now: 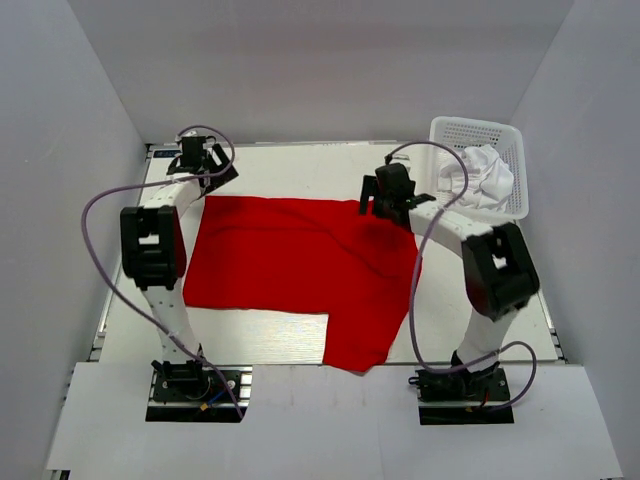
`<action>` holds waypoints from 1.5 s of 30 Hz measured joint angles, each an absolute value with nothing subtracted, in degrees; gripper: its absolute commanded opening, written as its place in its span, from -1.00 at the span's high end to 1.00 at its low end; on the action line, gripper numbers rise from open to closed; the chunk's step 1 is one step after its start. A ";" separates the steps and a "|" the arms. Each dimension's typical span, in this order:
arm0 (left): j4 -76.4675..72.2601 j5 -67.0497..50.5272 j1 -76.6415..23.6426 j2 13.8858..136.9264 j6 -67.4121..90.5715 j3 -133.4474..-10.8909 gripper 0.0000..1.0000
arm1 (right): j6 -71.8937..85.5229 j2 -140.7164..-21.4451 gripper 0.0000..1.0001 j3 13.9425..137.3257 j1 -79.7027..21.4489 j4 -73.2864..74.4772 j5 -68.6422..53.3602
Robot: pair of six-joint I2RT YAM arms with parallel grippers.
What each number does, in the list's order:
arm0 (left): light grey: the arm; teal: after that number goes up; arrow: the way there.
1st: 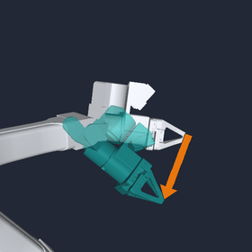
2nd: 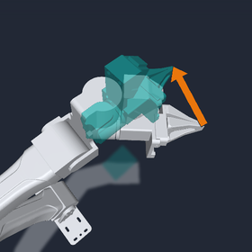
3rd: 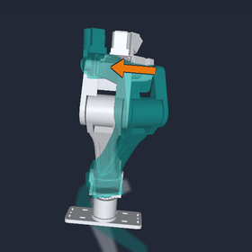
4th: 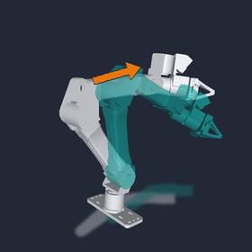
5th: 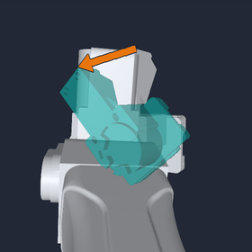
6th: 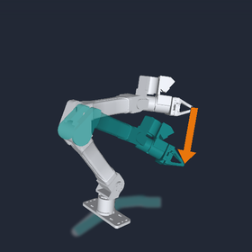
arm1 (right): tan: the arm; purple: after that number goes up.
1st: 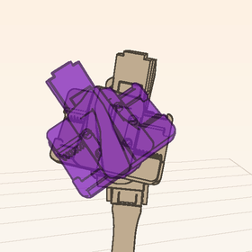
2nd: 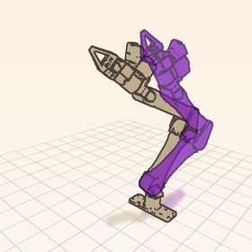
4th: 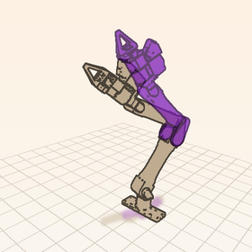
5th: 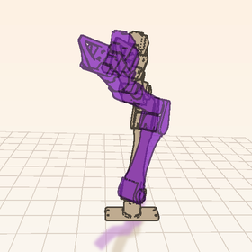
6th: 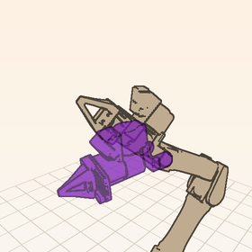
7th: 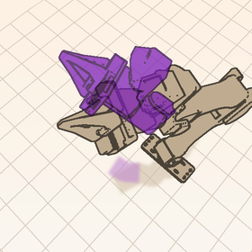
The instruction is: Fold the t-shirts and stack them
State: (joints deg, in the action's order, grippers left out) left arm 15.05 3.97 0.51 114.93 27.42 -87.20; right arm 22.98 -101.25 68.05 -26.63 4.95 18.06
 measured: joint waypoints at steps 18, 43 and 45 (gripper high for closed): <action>14.76 8.99 0.23 122.04 31.57 -86.63 -1.00 | 26.20 -124.84 -0.81 89.78 -20.40 9.10 15.00; 25.19 16.88 0.43 82.06 36.40 -66.57 -1.00 | 12.47 -90.52 -0.81 68.18 -29.78 -0.64 6.79; 26.24 17.34 0.45 75.59 38.59 -60.31 -1.00 | 13.74 -84.68 -0.81 61.17 -30.41 -3.20 7.16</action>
State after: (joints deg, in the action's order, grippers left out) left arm 26.24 17.34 0.45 75.59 38.59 -60.31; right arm 13.74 -84.68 61.17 -30.41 -3.20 7.16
